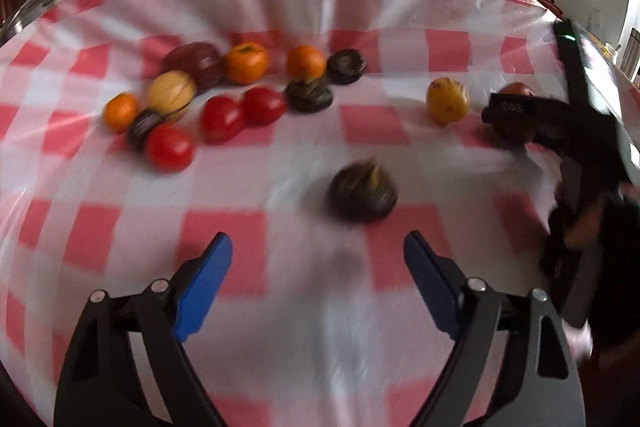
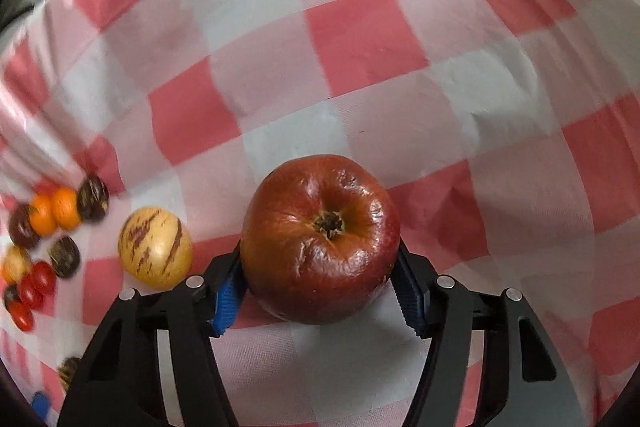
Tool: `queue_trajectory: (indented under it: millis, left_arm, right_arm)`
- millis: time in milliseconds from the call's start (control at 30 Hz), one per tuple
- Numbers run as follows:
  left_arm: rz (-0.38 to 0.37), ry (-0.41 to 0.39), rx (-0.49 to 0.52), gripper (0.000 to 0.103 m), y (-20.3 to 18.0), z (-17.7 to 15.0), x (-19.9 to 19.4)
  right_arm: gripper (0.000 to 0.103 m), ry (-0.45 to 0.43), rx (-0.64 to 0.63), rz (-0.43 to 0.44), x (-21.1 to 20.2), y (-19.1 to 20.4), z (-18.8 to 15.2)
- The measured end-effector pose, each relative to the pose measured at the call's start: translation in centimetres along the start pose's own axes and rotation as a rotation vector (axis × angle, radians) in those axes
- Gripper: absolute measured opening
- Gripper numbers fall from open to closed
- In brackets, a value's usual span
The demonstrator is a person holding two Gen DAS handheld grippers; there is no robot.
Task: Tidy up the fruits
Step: 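Grasp the red apple with the right tool while the left tool grasps a dark brown fruit, then carry the apple and dark fruit with both tools over the white box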
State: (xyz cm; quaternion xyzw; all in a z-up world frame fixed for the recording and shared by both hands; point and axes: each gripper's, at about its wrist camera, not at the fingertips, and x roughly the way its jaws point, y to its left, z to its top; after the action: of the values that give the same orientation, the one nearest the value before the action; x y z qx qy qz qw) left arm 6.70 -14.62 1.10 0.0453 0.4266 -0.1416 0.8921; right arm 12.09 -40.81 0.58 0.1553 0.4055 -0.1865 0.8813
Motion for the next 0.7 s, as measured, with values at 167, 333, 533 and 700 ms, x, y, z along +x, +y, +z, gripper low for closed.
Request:
queue_trajectory:
  millis: [167,333,533,700]
  left_arm:
    - [0.000,0.025,0.001,0.071,-1.4,2.0,2.5]
    - [0.008,0.031,0.051,0.045,-2.4,2.1,3.2]
    - [-0.003,0.027,0.045,0.045,-2.3,2.0,3.1]
    - [-0.019,0.026,0.031,0.044,-1.8,2.0,2.8]
  right_arm:
    - [0.061,-0.015,0.063,0.047,-0.1,-2.0,0.3]
    - [0.061,-0.021,0.075,0.058,-0.4,-2.4,-0.3]
    - [0.061,-0.024,0.077,0.060,-1.1,-3.6,-1.3]
    - [0.061,-0.018,0.068,0.048,-1.2,-2.6,-0.9]
